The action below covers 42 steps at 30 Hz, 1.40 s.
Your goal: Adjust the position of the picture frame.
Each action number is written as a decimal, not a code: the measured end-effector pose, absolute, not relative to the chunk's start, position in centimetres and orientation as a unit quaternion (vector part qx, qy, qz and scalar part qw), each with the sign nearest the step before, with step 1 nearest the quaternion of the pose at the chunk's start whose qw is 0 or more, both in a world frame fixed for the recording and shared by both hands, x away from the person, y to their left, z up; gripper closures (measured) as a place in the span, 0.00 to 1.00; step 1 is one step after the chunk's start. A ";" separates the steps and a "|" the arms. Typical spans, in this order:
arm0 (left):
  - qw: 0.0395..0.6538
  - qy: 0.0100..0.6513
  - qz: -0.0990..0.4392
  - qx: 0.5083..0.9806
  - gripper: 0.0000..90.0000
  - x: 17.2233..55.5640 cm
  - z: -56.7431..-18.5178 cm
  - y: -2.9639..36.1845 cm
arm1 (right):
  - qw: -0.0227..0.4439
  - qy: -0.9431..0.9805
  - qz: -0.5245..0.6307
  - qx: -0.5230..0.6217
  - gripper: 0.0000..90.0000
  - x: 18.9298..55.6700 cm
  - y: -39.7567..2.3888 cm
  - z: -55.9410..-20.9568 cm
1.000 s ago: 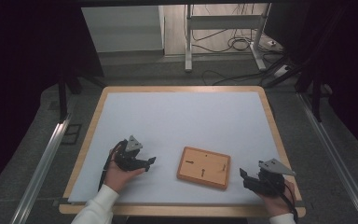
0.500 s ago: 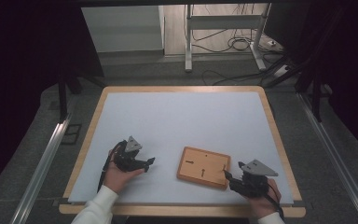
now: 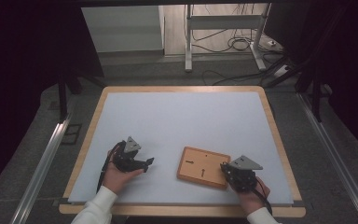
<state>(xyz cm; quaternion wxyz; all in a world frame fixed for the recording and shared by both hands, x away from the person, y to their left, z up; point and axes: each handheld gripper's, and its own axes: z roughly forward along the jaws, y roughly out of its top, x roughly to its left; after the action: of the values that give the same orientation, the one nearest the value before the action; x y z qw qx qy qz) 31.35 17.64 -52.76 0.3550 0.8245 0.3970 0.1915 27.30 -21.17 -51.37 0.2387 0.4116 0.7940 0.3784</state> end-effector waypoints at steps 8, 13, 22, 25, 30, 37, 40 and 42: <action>0.354 0.396 0.192 0.825 0.19 31.3 -52.7 17.6 | 0.239 0.803 0.372 0.399 0.94 28.1 -21.2 -51.0; 0.356 0.398 0.193 0.823 0.19 31.4 -52.7 17.6 | 0.246 0.804 0.376 0.390 0.94 28.5 -21.0 -50.7; 0.356 0.400 0.194 0.822 0.19 31.4 -52.6 17.8 | 0.244 0.806 0.389 0.374 0.94 29.8 -19.9 -50.5; 0.358 0.401 0.195 0.820 0.19 31.4 -52.5 17.9 | 0.239 0.810 0.391 0.365 0.94 30.3 -19.0 -50.6; 0.360 0.403 0.195 0.819 0.19 31.4 -52.5 18.1 | 0.225 0.818 0.396 0.352 0.94 31.2 -17.0 -51.0; 0.364 0.406 0.200 0.814 0.19 31.4 -52.4 18.4 | 0.200 0.834 0.401 0.321 0.94 31.7 -13.3 -51.6; 0.364 0.407 0.200 0.813 0.19 31.5 -52.4 18.5 | 0.197 0.836 0.402 0.317 0.94 32.1 -12.5 -51.8; 0.364 0.410 0.201 0.812 0.19 31.5 -52.4 18.6 | 0.196 0.835 0.404 0.317 0.94 32.6 -11.8 -51.8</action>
<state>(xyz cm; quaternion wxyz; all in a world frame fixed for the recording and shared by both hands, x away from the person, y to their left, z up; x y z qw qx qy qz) 31.47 18.64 -52.38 0.3637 0.8121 0.4099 0.2005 32.56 -11.77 -51.82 0.1962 0.3175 0.8350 0.4043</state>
